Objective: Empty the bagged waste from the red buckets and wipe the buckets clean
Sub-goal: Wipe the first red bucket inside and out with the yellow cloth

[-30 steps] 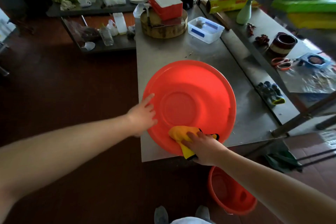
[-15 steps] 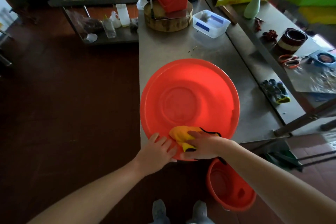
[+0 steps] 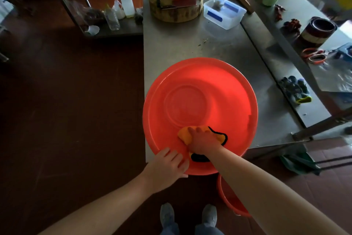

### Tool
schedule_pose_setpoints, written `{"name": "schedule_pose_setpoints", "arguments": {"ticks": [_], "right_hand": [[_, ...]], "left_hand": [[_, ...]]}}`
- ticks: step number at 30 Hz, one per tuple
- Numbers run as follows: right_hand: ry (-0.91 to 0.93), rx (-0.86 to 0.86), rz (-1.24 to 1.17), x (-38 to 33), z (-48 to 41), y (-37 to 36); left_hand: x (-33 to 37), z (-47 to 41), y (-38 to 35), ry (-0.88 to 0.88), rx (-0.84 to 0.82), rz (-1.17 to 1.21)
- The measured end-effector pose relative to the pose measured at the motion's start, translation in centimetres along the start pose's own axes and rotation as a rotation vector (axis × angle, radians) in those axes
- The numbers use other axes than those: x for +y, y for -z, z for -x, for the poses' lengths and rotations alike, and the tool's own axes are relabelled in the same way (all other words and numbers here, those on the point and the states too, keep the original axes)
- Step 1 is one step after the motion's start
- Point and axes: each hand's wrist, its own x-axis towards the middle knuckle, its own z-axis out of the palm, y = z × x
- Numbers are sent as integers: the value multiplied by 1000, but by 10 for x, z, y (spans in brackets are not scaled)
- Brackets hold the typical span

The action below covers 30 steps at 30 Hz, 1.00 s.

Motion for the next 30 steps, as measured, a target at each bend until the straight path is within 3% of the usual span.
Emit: {"name": "schedule_pose_setpoints", "arguments": {"ticks": [10, 20, 25, 30], "right_hand": [[67, -37, -84, -6, -44, -16], [53, -18, 177, 10, -48, -14], [-27, 146, 433, 63, -53, 1], [-89, 117, 367, 65, -49, -13]], "left_hand": [[10, 3, -7, -36, 54, -59], [18, -18, -3, -140, 18, -114], [18, -17, -4, -182, -14, -139], [20, -17, -6, -239, -53, -162]]}}
